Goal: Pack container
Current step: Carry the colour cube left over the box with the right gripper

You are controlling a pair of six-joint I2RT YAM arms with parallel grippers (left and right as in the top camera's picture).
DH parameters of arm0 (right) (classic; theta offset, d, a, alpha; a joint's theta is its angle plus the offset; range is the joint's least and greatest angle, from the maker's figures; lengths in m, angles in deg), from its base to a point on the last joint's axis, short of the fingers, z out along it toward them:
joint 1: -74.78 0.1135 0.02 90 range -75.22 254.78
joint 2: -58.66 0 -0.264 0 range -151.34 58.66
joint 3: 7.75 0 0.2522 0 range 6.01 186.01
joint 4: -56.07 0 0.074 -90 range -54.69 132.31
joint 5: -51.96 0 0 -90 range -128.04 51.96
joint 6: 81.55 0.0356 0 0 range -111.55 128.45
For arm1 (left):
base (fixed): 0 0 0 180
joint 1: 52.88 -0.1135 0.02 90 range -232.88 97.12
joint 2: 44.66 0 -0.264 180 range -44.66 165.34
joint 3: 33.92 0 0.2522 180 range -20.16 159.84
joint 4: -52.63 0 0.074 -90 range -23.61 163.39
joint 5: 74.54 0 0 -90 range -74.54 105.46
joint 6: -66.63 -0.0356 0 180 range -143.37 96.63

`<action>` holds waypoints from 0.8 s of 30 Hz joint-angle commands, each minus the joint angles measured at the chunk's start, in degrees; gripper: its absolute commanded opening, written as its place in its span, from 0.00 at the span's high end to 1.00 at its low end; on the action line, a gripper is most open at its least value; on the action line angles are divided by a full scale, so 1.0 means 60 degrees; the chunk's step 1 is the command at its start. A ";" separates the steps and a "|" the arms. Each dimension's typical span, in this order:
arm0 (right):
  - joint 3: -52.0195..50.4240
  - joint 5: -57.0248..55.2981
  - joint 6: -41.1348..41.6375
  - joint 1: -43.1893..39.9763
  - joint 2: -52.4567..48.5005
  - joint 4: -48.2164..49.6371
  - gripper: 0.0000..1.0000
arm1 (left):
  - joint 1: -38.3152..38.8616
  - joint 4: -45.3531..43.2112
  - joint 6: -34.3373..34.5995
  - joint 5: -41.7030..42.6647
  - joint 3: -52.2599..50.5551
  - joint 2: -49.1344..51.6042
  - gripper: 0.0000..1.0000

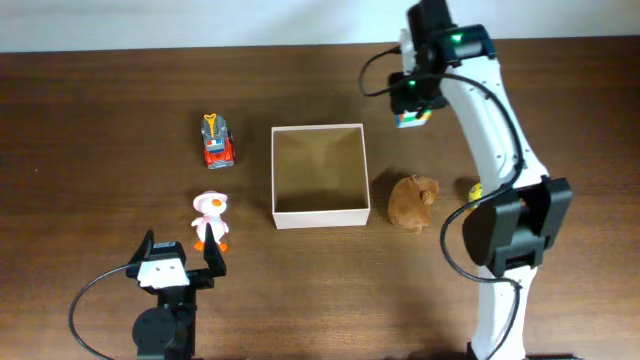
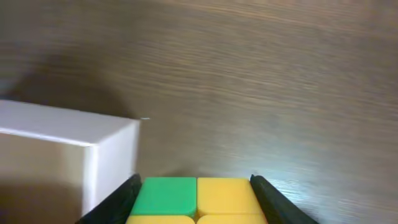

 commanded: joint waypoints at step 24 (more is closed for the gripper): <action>0.0412 0.0324 0.1701 0.2452 0.0051 0.0000 0.49 | -0.0047 -0.0022 -0.0186 0.0098 -0.0058 -0.0076 0.01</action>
